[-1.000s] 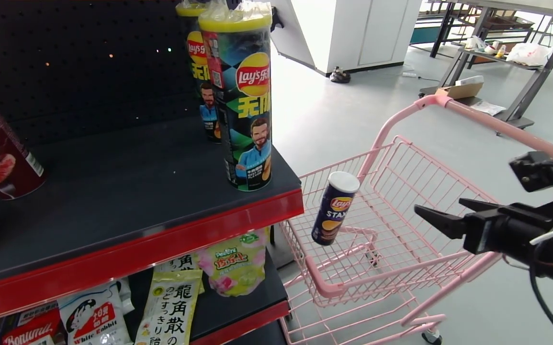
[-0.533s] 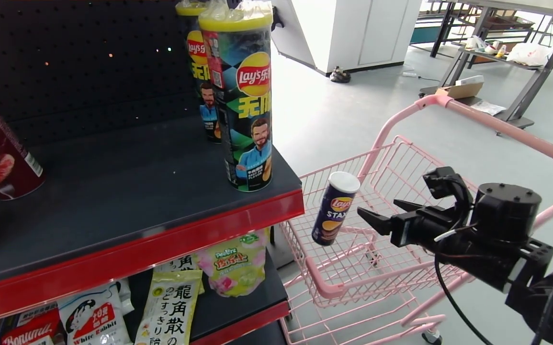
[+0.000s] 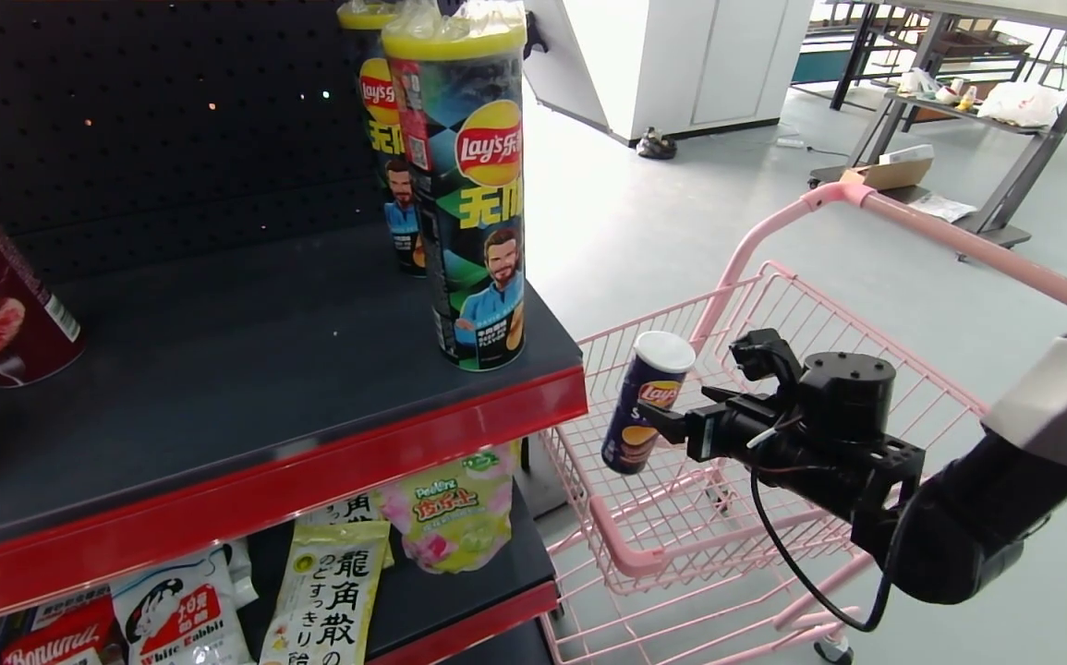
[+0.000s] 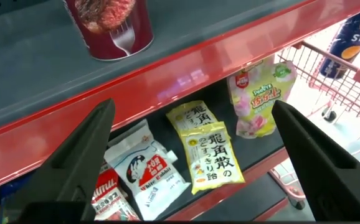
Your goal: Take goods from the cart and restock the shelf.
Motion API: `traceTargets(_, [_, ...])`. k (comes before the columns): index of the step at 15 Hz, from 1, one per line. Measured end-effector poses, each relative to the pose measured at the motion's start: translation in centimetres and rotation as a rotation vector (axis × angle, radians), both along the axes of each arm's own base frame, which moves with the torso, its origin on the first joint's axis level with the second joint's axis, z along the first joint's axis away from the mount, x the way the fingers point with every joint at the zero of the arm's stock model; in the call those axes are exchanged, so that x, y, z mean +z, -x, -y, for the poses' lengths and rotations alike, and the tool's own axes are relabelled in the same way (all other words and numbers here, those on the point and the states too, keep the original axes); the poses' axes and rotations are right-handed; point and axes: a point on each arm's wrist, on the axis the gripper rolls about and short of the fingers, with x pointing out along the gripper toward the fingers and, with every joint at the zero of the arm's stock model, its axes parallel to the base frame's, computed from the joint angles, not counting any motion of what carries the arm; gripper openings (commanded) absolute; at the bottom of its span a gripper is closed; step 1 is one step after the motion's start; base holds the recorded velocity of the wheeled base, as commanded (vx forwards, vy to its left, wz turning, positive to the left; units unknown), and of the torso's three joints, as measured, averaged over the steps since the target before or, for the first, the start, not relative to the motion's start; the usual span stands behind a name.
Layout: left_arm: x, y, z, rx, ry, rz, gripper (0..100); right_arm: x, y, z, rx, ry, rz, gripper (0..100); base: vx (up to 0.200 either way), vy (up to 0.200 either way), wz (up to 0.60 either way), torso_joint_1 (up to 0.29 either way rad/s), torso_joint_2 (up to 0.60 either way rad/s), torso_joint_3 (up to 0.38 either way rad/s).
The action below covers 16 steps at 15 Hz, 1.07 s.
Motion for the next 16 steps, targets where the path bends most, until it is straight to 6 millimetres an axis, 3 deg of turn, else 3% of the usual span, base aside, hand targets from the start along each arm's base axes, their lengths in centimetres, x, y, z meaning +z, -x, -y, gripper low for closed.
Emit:
traceTargets(10, [0.0,0.0,0.0,0.015,-0.001,-0.002,100,-2.3,-4.6,-0.8,-0.044,0.0,0.012,100,0.0,0.0,0.0,0.0,0.0,0.0])
traceTargets(16, [-0.1,0.0,0.0,0.018,-0.001,-0.004,100,-2.0,-7.0,-1.4,-0.048,-0.013,0.044,100,0.0,0.0,0.0,0.0,0.0,0.0])
